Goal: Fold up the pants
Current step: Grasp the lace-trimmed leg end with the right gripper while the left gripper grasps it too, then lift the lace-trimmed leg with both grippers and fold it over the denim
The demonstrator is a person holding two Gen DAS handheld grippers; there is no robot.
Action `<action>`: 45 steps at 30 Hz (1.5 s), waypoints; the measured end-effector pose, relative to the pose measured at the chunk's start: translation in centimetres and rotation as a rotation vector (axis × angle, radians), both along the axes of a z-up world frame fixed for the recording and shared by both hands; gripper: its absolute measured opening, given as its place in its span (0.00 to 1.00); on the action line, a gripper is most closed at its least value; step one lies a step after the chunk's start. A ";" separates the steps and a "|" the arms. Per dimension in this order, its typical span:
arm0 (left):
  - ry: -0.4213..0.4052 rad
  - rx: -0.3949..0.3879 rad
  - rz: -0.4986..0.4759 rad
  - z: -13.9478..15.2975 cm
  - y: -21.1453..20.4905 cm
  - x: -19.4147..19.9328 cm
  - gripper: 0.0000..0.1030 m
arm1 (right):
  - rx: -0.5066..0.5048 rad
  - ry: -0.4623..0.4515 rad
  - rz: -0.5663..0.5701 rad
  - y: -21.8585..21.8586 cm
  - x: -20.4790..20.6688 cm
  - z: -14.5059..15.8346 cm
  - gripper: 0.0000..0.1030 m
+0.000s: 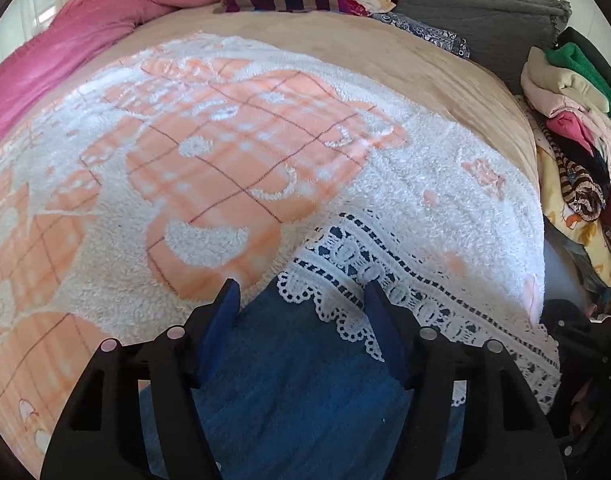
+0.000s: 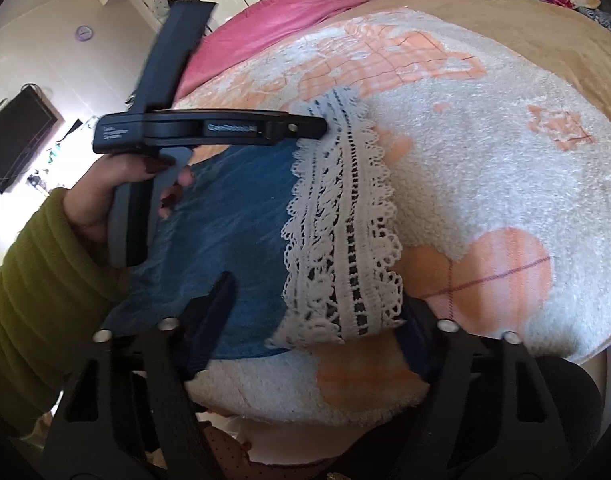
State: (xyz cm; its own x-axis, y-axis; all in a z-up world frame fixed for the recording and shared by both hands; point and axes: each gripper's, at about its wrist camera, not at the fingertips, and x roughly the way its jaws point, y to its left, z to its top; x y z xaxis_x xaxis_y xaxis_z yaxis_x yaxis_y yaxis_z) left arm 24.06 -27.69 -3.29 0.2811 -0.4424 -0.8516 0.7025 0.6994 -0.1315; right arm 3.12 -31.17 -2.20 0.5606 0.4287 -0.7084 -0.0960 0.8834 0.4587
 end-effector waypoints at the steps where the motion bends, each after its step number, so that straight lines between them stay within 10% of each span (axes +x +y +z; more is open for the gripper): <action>1: 0.015 -0.009 -0.003 -0.3 0.0 0.1 0.63 | -0.003 0.002 0.000 0.1 0.1 0.0 0.62; 9: 0.076 -0.094 0.006 -1.2 0.8 0.9 0.62 | 0.025 0.006 -0.042 -0.4 0.8 -0.4 0.47; 22: 0.042 -0.128 0.014 0.2 2.3 -0.5 0.14 | 0.071 -0.038 0.007 0.1 0.7 -0.1 0.23; 40: -0.035 -0.333 0.250 5.5 18.6 -5.5 0.15 | -0.061 -0.237 0.380 15.0 0.2 5.8 0.22; 45: 0.011 -0.397 0.441 4.5 25.8 -7.2 0.45 | -0.193 -0.191 0.492 21.1 0.7 3.3 0.23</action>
